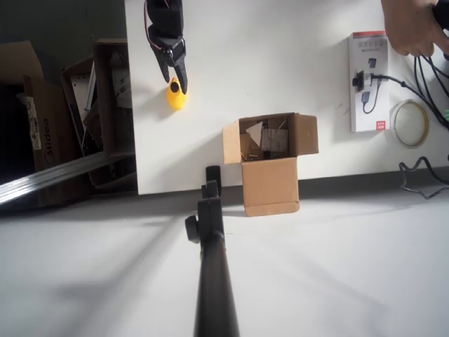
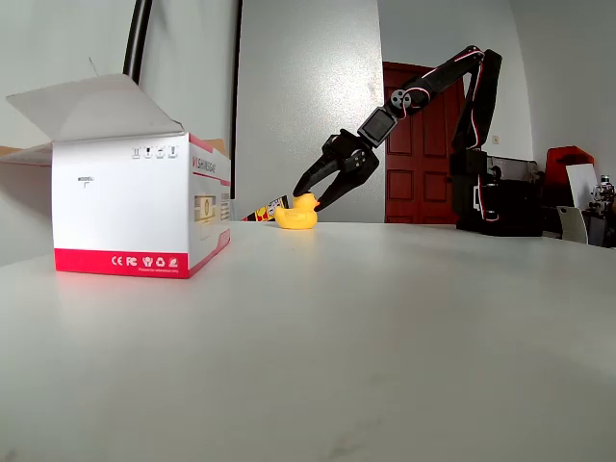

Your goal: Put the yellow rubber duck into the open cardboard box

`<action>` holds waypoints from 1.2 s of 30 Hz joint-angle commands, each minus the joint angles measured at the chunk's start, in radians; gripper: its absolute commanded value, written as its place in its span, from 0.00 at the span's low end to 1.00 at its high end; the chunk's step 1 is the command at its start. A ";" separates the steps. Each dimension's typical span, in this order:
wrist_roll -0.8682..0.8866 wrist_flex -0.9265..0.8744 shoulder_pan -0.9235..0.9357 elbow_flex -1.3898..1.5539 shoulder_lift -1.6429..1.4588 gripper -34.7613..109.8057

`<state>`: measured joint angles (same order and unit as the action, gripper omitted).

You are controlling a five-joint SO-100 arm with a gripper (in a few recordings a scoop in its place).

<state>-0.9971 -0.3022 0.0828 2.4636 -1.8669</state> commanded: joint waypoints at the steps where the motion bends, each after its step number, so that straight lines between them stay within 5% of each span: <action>1: -0.006 0.021 0.012 -0.044 0.012 0.44; 36: 0.034 -0.061 -0.026 -0.061 -0.110 0.32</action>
<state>-0.9756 -0.3390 0.0736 2.4344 -1.8960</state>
